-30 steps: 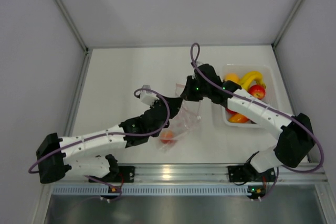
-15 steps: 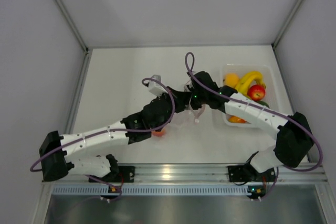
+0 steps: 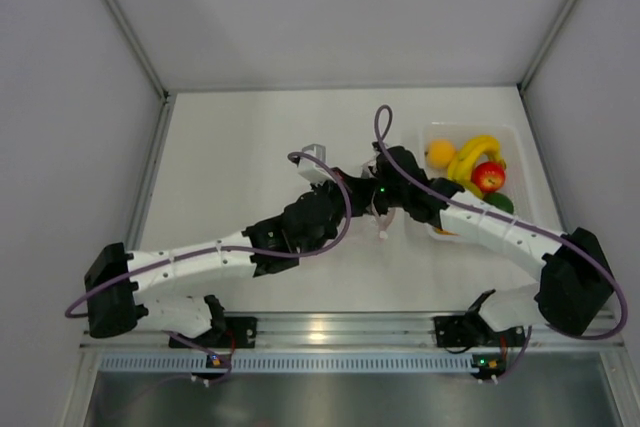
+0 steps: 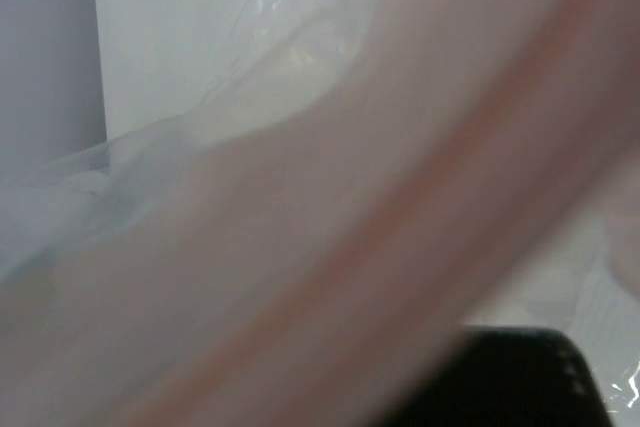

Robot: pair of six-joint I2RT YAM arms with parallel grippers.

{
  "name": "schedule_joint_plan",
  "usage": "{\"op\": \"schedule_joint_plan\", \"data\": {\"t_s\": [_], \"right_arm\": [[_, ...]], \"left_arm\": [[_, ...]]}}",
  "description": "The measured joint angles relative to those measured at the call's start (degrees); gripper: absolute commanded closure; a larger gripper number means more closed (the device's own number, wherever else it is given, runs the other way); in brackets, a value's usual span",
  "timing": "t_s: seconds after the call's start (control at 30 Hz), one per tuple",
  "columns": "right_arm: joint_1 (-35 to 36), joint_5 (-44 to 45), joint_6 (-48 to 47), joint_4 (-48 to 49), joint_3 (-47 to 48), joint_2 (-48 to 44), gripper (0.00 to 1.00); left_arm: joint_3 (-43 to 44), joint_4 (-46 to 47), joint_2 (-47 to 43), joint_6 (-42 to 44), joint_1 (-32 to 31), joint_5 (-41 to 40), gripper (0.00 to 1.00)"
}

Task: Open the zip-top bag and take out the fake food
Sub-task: Adjust the zipper food storage bag at the center of the board, then pick up the fake fruit from the zipper food storage bag.

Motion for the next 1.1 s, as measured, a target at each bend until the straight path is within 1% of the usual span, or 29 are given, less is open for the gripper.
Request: {"op": "schedule_joint_plan", "data": {"t_s": [0.13,0.27,0.4,0.5,0.67,0.9,1.1], "right_arm": [[-0.1,2.8,4.4,3.1,-3.1,-2.6,1.00],[-0.2,7.5,8.4,6.6,-7.8,-7.6,1.00],[-1.1,9.4,9.4,8.0,-8.4,-8.8,1.00],[-1.9,8.3,9.1,9.3,-8.0,-7.5,1.00],[-2.0,3.0,6.9,9.8,-3.7,-0.3,1.00],[0.9,2.6,6.7,11.6,-5.2,0.4,1.00],[2.7,2.0,6.5,14.7,-5.8,5.7,1.00]], "left_arm": [[-1.5,0.8,-0.6,0.0,-0.4,-1.0,1.00],[-3.9,0.9,-2.0,-0.4,-0.5,-2.6,1.00],[-5.4,1.8,-2.4,-0.5,-0.5,-2.4,1.00],[-6.4,2.6,-2.9,0.0,-0.5,-1.1,1.00],[-7.1,3.4,-3.4,0.2,-0.5,0.1,1.00],[-10.3,4.2,-4.7,0.0,-0.5,-0.4,1.00],[-10.9,4.9,-5.1,-0.1,-0.5,-0.5,1.00]]}}
